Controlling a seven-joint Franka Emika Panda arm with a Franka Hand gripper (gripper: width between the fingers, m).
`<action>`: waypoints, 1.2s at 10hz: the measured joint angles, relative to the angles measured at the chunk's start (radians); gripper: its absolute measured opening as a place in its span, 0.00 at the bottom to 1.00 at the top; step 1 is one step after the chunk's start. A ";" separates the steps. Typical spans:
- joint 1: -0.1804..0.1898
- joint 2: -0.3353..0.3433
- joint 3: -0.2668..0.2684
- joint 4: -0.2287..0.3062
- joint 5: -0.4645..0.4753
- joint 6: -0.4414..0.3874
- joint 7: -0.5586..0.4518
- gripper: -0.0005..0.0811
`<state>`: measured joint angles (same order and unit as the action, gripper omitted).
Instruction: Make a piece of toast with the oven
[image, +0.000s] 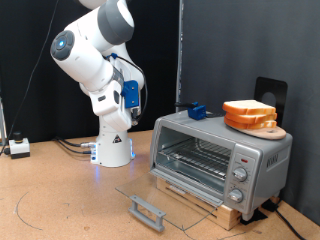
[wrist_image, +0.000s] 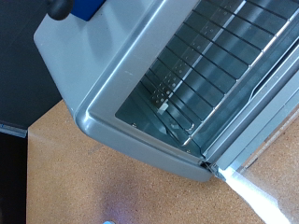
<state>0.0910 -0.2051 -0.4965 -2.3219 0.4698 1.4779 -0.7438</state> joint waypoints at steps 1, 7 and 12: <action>0.005 -0.001 0.001 0.001 0.010 -0.019 -0.066 1.00; 0.083 -0.145 0.095 -0.043 0.011 -0.050 -0.454 1.00; 0.097 -0.330 0.260 -0.111 -0.065 0.020 -0.408 1.00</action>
<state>0.1879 -0.5351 -0.2362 -2.4326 0.4046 1.4978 -1.1515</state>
